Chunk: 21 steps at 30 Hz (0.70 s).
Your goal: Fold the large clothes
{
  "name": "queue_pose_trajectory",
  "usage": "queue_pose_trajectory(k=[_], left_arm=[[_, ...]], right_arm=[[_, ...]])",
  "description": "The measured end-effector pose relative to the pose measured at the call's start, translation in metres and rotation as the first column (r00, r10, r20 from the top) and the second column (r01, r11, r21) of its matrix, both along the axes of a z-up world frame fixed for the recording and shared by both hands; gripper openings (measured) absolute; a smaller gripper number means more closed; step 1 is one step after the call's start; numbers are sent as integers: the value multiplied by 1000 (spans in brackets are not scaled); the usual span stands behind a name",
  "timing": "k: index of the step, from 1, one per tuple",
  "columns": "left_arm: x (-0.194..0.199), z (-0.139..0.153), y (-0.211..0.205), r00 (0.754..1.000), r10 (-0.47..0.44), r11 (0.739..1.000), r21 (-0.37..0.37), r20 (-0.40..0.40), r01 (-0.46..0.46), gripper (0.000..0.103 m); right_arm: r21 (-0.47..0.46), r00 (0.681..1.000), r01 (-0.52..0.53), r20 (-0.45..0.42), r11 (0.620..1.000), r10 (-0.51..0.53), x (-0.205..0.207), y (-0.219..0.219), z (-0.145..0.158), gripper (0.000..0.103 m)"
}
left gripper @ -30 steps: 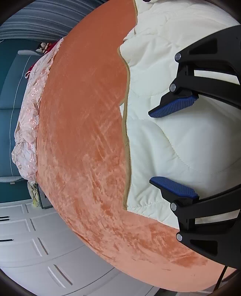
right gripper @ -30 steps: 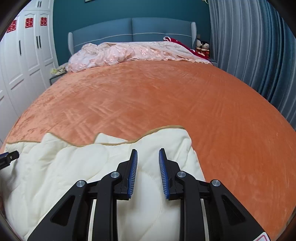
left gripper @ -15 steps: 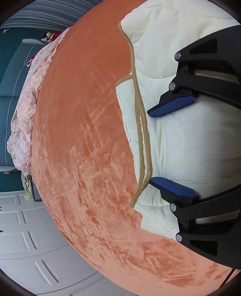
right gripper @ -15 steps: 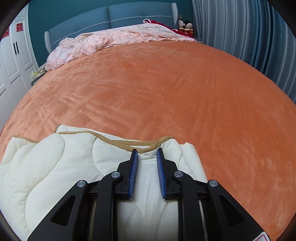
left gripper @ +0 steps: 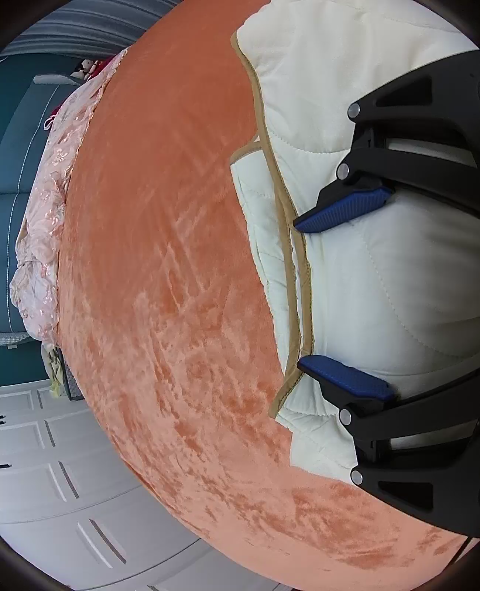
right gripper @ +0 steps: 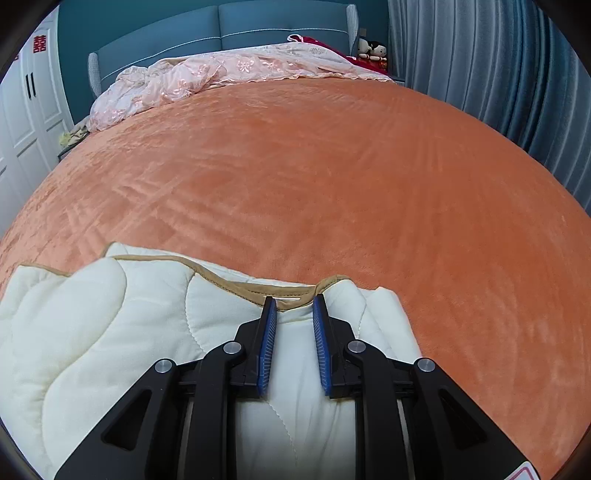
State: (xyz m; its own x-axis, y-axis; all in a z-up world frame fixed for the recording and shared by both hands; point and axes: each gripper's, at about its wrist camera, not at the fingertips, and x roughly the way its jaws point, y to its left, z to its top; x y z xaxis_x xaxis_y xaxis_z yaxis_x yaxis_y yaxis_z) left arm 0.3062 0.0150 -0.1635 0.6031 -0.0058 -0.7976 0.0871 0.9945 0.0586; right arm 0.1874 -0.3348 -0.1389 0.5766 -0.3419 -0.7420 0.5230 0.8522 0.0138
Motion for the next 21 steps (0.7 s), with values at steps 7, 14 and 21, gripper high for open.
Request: queue_pose_trajectory(k=[7,14,21], left_arm=[[-48,53,-19,997,-50,989,-133,64,59,66],[-53,25,-69,992,-123,991,-49,22,124,66],[-46,5,-76,993,-120,992,-24,11,120,68]], right_arm=[[-19,965,-209,158,978,209,-18,73,60,18],[5,951,-306,54,952,305,10,117,27,18],[60,957,-290,7,955,290,22,114,0,16]])
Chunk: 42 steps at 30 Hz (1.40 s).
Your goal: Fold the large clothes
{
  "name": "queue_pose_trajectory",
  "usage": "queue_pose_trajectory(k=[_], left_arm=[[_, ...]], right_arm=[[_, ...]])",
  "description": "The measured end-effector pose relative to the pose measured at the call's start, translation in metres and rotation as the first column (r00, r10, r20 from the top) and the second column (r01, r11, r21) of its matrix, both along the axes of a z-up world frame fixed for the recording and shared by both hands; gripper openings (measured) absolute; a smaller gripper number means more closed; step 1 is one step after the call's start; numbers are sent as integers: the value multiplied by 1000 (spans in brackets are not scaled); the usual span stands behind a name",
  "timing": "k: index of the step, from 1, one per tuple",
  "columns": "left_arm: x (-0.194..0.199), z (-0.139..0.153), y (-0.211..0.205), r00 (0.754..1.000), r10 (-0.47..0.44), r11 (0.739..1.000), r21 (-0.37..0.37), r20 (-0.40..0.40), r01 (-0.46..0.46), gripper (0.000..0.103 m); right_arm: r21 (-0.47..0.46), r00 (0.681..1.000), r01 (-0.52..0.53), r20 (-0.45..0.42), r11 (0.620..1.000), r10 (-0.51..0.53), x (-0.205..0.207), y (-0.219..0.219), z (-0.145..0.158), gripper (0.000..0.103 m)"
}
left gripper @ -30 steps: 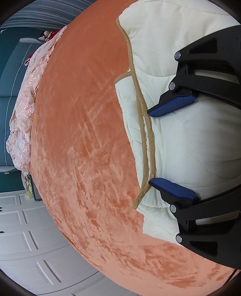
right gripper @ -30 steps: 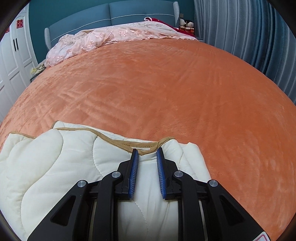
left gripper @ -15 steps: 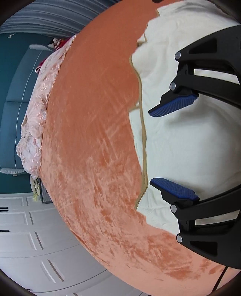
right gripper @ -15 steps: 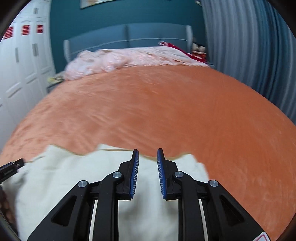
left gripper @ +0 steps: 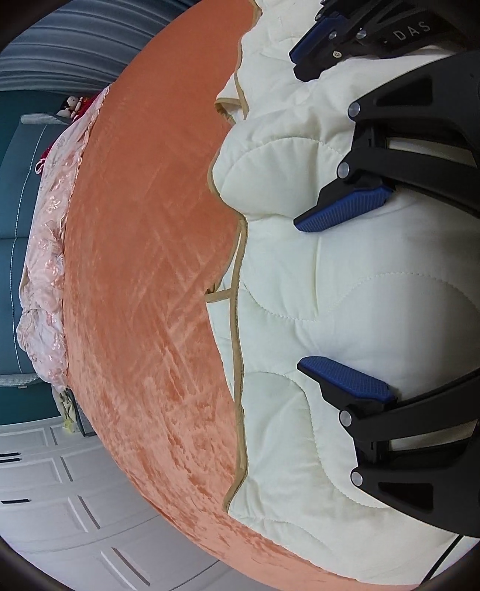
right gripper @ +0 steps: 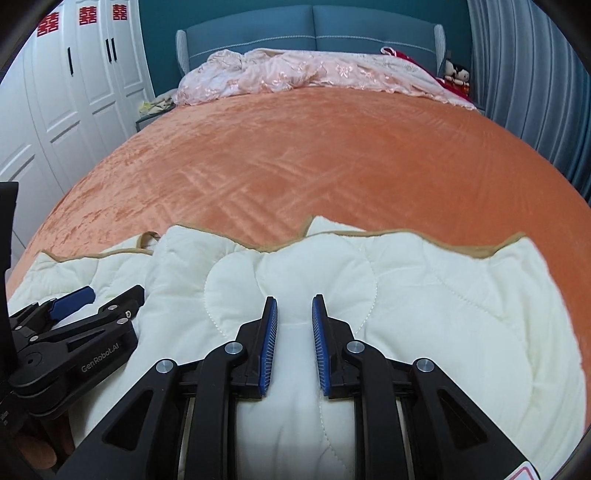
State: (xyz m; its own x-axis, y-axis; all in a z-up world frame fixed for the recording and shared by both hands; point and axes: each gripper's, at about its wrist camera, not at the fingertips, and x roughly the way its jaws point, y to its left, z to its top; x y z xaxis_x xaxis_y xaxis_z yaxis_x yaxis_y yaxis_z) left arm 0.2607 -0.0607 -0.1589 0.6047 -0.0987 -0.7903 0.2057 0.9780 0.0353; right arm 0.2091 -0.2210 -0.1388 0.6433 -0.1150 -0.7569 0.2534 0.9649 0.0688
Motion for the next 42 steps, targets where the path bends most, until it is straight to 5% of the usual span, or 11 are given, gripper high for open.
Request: queue_pose_trajectory(k=[12,28,32,42], left_arm=[[7,-13,-7,1000,-1,999,37,10,1,72],[10,-13,-10,999,13,998,55,32,-15,73],[-8,20,22,996,76,997,-22,38,-76,73],[-89,48,152,972,230,966,-113,-43,-234,73]], right_arm=[[-56,998,-13,-57,998,10,13,10,-18,18],[-87,1000,-3,-25,996,1,15,18,-16,19],[-9,996,-17,83,1000,18,-25,24,28,18],[102,991,-130,1,986,130,-102,94,37,17]])
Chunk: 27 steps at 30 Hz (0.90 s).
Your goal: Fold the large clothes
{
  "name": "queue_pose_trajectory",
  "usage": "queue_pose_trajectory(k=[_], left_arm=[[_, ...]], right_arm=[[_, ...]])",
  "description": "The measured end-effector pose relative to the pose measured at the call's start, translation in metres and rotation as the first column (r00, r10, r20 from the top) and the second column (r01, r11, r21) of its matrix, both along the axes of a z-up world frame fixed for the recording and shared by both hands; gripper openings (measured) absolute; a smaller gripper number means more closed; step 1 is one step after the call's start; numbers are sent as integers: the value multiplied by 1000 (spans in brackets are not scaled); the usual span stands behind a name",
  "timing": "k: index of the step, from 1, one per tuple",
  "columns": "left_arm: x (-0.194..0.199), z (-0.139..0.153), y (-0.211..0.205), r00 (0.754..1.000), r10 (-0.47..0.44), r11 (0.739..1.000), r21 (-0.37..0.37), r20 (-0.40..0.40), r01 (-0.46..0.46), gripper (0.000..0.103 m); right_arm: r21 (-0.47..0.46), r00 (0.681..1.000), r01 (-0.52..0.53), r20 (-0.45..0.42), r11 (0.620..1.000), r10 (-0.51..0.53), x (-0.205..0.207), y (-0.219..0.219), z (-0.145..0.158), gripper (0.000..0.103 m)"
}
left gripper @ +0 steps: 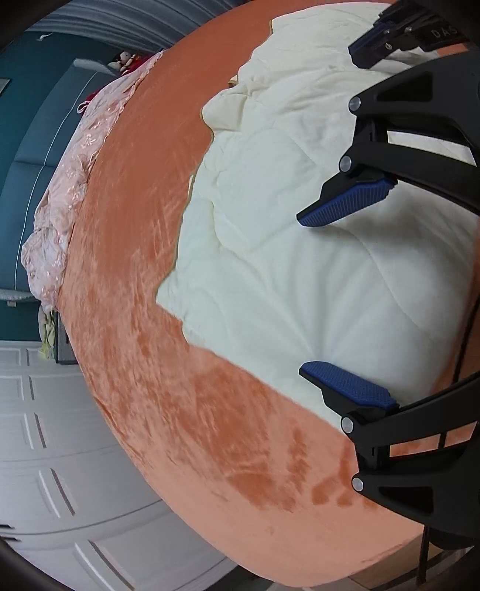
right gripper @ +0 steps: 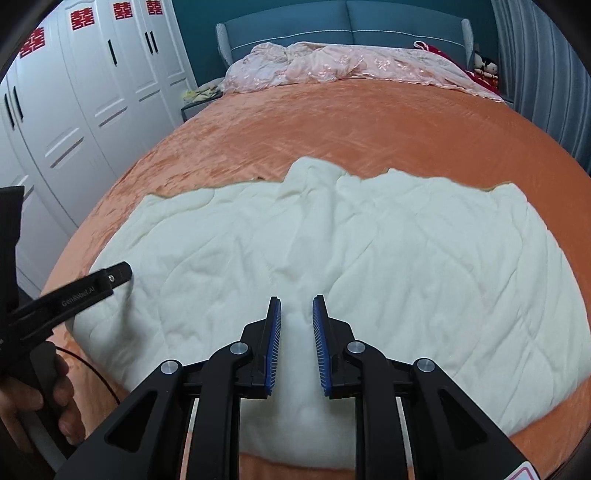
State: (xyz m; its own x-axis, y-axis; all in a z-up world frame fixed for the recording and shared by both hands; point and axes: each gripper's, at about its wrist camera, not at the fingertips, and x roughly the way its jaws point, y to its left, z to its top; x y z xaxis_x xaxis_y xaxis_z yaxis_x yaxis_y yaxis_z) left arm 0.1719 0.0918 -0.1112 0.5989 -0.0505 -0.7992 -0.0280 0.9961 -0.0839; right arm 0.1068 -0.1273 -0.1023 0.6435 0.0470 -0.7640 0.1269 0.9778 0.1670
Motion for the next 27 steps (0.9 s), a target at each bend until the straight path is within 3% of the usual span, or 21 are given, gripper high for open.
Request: queue_pose_trajectory(k=[6,11,14,18,21,27], left_arm=[[-26,8,47,994,104,994,-27,-15,-105,74],[-27,-19,76,982,140,983,-99,-130,-153,79],[-30,-28,88,971,171,964,-175,-166,-200,86],[-27,-37,96,960,158,942,-258,-229,-216,87],[-26,-37,103,949,175,919,-302,-261,-253,88],[-25,-32,94,963,119,949,-259,-244,-182,87]], right_arm=[[-50,998,-36,-53,998,33,-19,27,-17,17],[-59,995,-35,-96,998,29,-15,27,-32,17],[-74,995,-36,-97,997,29,-14,28,-37,17],[-109,995,-45,-95,993,35,-14,30,-40,17],[-76,995,-35,-95,997,28,-13,27,-41,17],[-89,994,-40,-103,995,31,-10,28,-44,17]])
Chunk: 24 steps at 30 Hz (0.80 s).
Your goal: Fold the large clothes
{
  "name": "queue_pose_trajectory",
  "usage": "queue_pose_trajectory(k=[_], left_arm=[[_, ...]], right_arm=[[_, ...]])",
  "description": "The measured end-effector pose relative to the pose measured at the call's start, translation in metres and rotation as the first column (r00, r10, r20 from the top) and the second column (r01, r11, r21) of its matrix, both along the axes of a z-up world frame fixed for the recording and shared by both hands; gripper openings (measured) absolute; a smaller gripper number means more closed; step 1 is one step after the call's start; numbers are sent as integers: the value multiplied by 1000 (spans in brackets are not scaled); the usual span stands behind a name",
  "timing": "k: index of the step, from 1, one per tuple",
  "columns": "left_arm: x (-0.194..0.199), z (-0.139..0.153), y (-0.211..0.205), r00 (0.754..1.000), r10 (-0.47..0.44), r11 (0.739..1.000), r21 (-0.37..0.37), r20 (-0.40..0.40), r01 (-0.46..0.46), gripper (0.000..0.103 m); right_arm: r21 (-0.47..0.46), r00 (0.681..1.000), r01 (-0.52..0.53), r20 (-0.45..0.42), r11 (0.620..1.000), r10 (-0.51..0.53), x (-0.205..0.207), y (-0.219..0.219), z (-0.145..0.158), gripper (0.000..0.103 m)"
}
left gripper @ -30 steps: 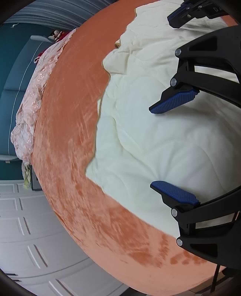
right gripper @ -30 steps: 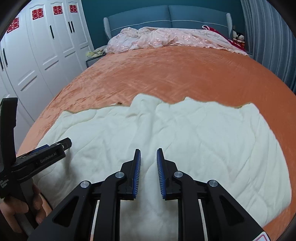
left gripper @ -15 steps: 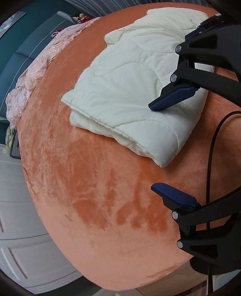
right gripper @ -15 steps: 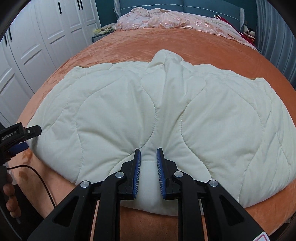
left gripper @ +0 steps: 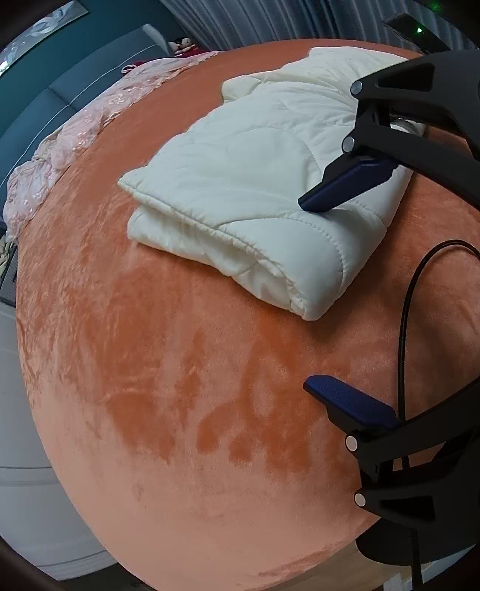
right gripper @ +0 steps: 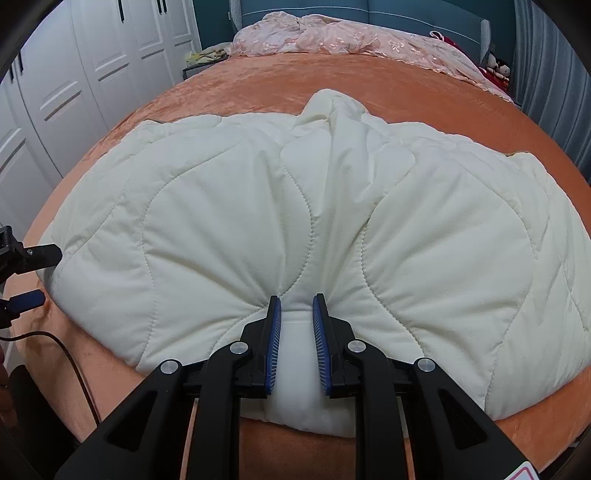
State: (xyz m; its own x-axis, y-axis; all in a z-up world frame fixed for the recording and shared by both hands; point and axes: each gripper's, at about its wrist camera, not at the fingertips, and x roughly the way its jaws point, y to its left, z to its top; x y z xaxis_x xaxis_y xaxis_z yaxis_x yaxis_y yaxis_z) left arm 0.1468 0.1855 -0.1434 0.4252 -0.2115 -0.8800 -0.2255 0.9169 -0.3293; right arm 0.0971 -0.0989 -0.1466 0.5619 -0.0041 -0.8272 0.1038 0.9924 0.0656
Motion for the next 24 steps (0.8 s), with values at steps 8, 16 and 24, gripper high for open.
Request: queue_pose_trajectory(k=[8,16,24], left_arm=[[18,-17,-21,997,-69,986,-151,-26,64,86],[5,34,-46,981,-167,967,-176,102,183,23],[-27,104,-102,908,-332,922,-116,254,370,18]], right_arm=[[11,1000,22,3,1000,-22,2,-1,0,17],[33,998,63,15,997,-63,-32,-4,26,7],[3,1000,15,-21,1000,-15,-24,-1,-1,5]])
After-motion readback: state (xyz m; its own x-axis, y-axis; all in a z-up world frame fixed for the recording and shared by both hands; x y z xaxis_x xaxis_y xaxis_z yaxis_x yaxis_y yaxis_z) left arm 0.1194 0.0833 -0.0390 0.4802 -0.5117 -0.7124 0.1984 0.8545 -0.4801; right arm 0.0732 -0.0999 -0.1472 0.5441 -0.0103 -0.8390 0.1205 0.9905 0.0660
